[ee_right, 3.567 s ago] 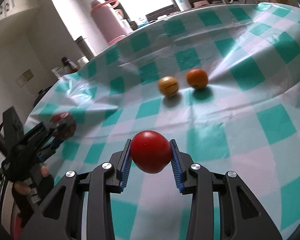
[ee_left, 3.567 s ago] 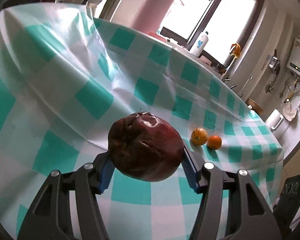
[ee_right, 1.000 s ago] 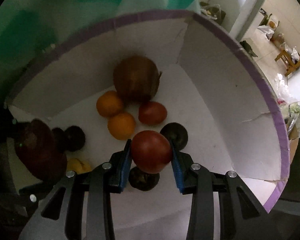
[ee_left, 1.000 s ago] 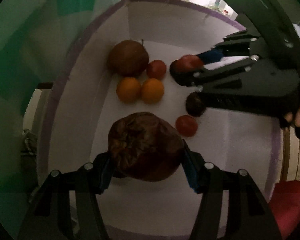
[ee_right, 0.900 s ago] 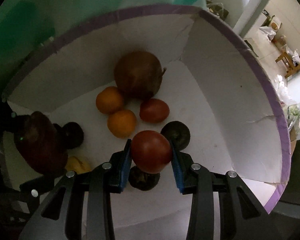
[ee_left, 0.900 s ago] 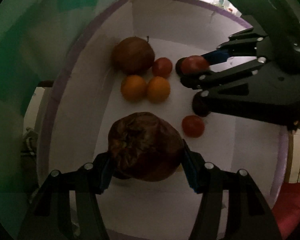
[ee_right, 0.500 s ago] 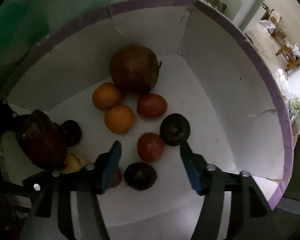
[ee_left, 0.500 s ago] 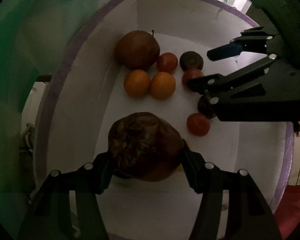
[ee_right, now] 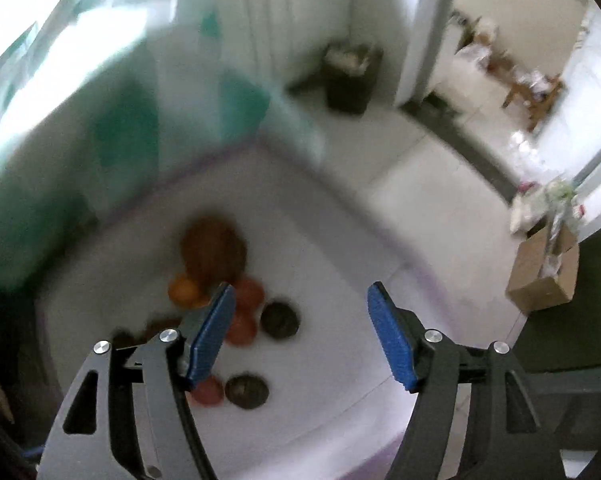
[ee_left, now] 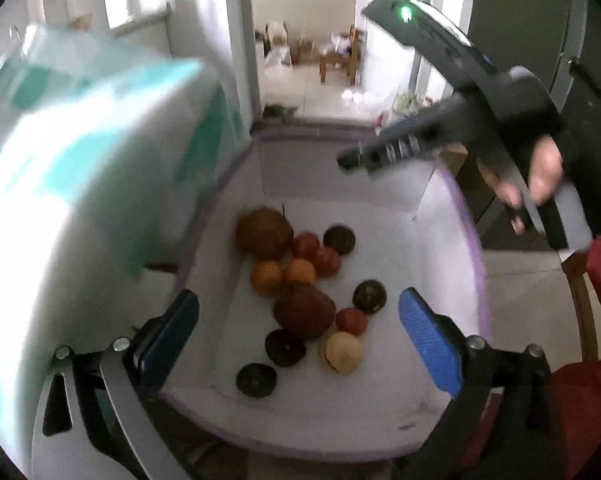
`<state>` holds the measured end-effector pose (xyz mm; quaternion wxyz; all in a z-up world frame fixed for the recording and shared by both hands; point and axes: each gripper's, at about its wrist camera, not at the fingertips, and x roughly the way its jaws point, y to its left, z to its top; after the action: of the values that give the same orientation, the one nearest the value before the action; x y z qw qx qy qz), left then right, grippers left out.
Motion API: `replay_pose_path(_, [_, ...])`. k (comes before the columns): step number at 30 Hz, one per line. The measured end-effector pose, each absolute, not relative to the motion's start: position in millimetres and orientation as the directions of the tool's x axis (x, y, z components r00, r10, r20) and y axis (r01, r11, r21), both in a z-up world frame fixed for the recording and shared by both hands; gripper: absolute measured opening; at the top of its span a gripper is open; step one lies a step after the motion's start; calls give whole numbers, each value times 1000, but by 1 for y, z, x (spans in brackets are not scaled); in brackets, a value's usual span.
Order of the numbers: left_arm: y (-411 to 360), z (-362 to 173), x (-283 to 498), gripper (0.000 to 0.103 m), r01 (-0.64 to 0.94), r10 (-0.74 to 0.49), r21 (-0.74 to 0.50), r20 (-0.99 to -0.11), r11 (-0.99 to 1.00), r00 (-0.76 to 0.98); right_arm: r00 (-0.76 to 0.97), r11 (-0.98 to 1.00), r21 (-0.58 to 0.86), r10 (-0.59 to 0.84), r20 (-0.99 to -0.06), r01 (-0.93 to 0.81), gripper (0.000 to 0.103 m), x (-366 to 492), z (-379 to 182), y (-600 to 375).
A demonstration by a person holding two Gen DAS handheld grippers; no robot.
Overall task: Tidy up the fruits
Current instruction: 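Lift both open grippers out of the bin and move back over the table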
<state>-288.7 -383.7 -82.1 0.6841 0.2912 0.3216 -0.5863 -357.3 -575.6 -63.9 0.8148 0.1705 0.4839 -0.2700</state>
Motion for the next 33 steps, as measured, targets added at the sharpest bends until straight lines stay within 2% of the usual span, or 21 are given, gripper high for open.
replay_pose_path(3, [-369, -44, -290, 101, 977, -681, 101, -704, 187, 203, 507, 781, 68, -333, -795, 621, 74, -366, -10, -573])
replay_pose_path(5, [-351, -10, -282, 101, 959, -724, 126, -632, 255, 275, 580, 784, 110, -349, -736, 611, 74, -372, 20, -563])
replay_pose_path(8, [-307, 36, -258, 101, 926, -780, 104, -509, 364, 364, 764, 841, 245, -268, -587, 483, 76, -371, 75, -538])
replay_pose_path(9, [-284, 52, -242, 101, 902, -787, 81, -460, 425, 412, 798, 859, 262, -241, -552, 441, 82, -366, 87, -526])
replay_pose_path(10, [-264, 64, -228, 101, 880, -782, 59, -434, 471, 447, 829, 877, 271, -216, -515, 396, 88, -358, 97, -511])
replay_pose_path(12, [-223, 73, -190, 101, 809, -731, 20, -415, 587, 541, 877, 915, 270, -154, -455, 301, 88, -334, 112, -482])
replay_pose_path(16, [-134, 79, -111, 101, 565, -532, -60, -432, 823, 729, 870, 958, 236, -29, -492, 165, 88, -260, 117, -424])
replay_pose_path(18, [-82, 79, -72, 101, 380, -381, -94, -436, 920, 815, 847, 970, 225, 46, -530, 89, 88, -211, 112, -392])
replay_pose_path(21, [-7, 72, -33, 101, 144, -236, -226, -466, 963, 853, 803, 981, 193, 115, -584, 0, 87, -142, 97, -337])
replay_pose_path(24, [71, 61, -23, 101, -70, -165, -424, -492, 903, 855, 762, 996, 84, 71, -644, -22, 87, -77, 77, -286])
replay_pose_path(26, [105, 56, -23, 101, -182, -138, -510, -527, 841, 838, 736, 998, 42, 55, -674, -37, 87, -41, 64, -265])
replay_pose_path(28, [119, 51, -26, 101, -226, -140, -574, -523, 787, 841, 718, 999, 3, 38, -695, -51, 86, -11, 54, -246])
replay_pose_path(33, [118, 51, -33, 101, -195, -172, -581, -516, 790, 839, 690, 961, -227, -58, -721, -157, 84, 55, 32, -200])
